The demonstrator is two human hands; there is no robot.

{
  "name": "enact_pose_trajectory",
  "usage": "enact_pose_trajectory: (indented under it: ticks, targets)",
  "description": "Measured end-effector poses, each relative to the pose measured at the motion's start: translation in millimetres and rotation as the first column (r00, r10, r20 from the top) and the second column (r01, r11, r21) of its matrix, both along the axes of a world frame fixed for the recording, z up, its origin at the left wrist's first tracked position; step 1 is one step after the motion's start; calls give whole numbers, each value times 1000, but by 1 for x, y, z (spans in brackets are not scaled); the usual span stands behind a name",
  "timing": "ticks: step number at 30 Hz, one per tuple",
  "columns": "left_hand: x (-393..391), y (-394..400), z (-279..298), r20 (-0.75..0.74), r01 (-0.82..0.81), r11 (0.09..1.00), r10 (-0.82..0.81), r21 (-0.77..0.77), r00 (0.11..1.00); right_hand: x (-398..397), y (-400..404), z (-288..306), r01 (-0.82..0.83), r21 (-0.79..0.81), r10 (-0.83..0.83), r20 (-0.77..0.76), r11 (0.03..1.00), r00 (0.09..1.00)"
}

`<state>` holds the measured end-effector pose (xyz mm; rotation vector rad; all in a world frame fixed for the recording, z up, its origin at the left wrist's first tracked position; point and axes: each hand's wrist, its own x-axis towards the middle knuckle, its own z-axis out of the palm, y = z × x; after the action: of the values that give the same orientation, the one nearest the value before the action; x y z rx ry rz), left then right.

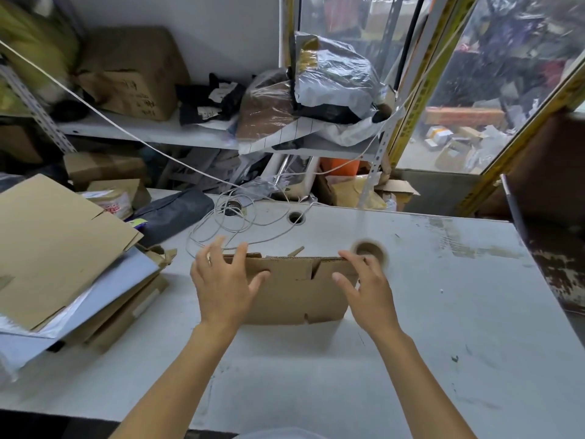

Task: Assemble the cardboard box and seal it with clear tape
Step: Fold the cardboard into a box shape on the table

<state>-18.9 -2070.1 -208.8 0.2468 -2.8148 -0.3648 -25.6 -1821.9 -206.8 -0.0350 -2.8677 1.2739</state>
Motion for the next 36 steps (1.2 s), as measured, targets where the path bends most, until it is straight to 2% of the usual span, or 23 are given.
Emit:
enact_pose_trajectory:
  ticks: [1,3,4,5,11,16,20,23,26,30,36]
  targets:
    - [4,3,1,40,-56,987,50,148,998,1,0,0,14,-15,-14,-5,1000,1000]
    - [9,7,3,125,-124,867,72,483,990,5,0,-1,44,-49,-44,-3,998,999]
    - [10,8,4,131,-122,807,56,578,990,7,0,-1,56,-70,-55,13,996,998]
    - [10,7,5,110,-97,784,37,613,993,9,-1,0,66,-89,-63,36,994,997]
    - [8,-2,18,5,35,756,-51,653,999,15,-4,7,50,-92,-43,76,995,996]
    - [10,-4,24,28,106,714,-172,692,985,17,-1,13,-93,-128,96,16,987,995]
    - [14,1,23,52,227,755,-327,615,944,21,-5,9,-194,-51,193,-18,980,981]
    - [19,9,16,83,211,762,-327,612,941,18,-8,2,-188,-12,187,-4,982,982]
    - [17,10,13,105,190,785,-308,589,946,14,-1,-5,-160,-54,162,35,986,986]
    - [10,13,13,120,214,836,-314,505,942,16,7,-4,33,-350,14,131,936,991]
    - [10,25,0,104,197,788,-313,583,944,15,15,-7,-88,-310,143,162,947,976]
